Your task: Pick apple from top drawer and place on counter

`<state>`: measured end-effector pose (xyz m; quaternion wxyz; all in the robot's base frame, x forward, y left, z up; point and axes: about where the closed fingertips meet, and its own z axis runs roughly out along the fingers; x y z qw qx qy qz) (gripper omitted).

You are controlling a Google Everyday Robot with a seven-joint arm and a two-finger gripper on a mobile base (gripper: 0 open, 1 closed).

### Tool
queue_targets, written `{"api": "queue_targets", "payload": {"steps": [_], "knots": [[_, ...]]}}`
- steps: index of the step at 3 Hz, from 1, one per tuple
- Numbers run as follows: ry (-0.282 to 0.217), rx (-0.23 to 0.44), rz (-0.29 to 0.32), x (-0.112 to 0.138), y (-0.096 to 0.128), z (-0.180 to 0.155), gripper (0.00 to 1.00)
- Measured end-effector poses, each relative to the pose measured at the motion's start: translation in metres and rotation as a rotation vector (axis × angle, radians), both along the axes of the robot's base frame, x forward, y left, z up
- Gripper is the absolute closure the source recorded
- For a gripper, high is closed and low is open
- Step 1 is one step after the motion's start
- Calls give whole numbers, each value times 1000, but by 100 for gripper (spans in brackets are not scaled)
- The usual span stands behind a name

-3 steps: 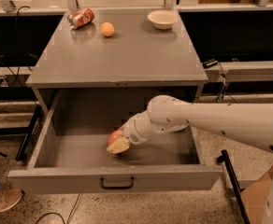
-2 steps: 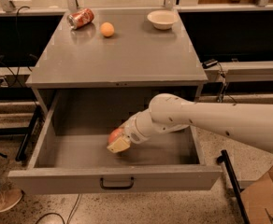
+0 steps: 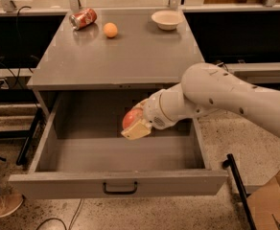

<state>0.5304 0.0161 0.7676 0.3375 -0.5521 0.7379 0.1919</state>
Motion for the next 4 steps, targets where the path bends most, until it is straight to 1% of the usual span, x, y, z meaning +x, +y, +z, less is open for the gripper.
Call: {"api": "queue_targets", "payload": {"steps": [1, 2, 3, 4], "knots": [[0, 0, 0, 0, 0, 0, 100], [-14, 30, -16, 6, -6, 11, 100], [-62, 64, -47, 20, -23, 45, 100], [-134, 85, -81, 42, -42, 86, 100]]}}
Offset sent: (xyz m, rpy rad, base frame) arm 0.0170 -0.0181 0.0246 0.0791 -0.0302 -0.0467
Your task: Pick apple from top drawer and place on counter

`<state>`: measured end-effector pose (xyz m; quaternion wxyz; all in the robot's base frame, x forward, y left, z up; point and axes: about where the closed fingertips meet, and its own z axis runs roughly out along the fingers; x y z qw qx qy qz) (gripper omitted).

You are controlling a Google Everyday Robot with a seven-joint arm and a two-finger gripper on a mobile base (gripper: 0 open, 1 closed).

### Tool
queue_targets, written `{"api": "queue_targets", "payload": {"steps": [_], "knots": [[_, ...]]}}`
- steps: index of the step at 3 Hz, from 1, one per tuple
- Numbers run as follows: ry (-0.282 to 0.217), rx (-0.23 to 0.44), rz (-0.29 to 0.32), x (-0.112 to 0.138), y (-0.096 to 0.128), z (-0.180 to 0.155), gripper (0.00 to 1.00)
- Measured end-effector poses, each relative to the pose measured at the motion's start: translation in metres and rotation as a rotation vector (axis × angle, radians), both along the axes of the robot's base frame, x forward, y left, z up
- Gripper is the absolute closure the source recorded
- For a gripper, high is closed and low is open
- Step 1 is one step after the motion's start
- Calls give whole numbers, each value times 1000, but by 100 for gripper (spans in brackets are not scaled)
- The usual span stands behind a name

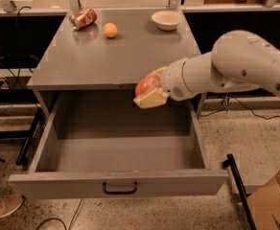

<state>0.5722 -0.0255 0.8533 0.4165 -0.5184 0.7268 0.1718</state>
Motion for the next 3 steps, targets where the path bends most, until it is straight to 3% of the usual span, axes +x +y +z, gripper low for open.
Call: {"api": "queue_targets", "payload": {"steps": [1, 2, 3], "knots": [[-97, 89, -27, 49, -19, 39, 100], [-145, 168, -27, 94, -25, 58, 100], [-148, 217, -33, 144, -24, 57, 100]]}}
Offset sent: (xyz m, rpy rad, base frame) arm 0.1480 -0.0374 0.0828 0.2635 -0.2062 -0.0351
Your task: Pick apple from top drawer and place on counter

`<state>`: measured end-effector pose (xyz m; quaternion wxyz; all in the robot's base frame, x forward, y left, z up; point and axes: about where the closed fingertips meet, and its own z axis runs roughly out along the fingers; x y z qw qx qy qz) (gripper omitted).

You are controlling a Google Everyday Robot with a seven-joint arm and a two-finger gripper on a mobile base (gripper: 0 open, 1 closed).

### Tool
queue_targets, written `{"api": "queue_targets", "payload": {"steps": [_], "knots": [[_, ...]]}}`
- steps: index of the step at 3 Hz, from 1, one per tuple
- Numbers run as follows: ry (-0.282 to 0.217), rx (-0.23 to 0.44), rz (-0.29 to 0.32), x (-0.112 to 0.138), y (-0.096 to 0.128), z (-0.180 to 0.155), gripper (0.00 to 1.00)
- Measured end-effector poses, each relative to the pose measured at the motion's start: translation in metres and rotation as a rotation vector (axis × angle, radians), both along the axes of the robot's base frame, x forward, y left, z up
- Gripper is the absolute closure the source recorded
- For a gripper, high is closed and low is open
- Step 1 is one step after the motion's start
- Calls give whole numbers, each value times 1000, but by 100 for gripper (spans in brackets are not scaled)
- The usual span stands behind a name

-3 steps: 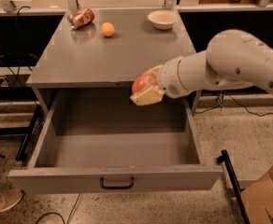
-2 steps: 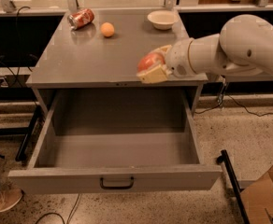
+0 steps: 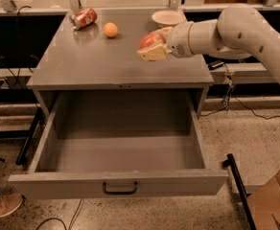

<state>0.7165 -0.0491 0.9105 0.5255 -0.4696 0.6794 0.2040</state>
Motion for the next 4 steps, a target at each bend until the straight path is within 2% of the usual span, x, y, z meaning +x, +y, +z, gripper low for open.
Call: {"api": "queue_targets", "payload": {"steps": [1, 2, 3, 4], "knots": [[14, 17, -12, 40, 4, -12, 100], [43, 34, -16, 66, 10, -29, 100], [64, 44, -15, 80, 14, -42, 84], [74, 48, -13, 88, 17, -49, 61]]}}
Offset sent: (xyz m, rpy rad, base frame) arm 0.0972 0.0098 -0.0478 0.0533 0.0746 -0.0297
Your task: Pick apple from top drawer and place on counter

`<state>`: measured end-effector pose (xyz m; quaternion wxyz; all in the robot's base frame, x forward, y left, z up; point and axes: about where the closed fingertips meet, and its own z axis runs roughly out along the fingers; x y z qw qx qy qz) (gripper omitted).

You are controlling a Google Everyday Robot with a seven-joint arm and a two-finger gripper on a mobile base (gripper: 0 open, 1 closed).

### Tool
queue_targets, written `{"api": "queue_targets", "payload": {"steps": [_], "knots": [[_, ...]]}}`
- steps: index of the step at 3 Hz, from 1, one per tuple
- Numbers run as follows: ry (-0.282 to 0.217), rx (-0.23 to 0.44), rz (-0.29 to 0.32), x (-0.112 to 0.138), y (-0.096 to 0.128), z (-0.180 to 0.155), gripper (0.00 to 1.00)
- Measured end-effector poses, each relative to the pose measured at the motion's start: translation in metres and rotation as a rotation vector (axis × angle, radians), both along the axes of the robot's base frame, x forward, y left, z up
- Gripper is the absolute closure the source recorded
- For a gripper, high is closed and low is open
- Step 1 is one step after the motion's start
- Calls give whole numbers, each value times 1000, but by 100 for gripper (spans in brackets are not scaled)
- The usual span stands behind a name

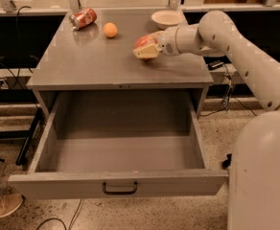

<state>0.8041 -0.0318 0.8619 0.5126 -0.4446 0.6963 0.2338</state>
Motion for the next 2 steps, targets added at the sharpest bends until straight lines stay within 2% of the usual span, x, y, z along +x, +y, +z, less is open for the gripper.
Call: {"api": "queue_targets", "payload": {"steps": [1, 2], "knots": [[3, 0, 1, 3, 1, -3, 38], [3, -6, 7, 6, 3, -5, 7]]}}
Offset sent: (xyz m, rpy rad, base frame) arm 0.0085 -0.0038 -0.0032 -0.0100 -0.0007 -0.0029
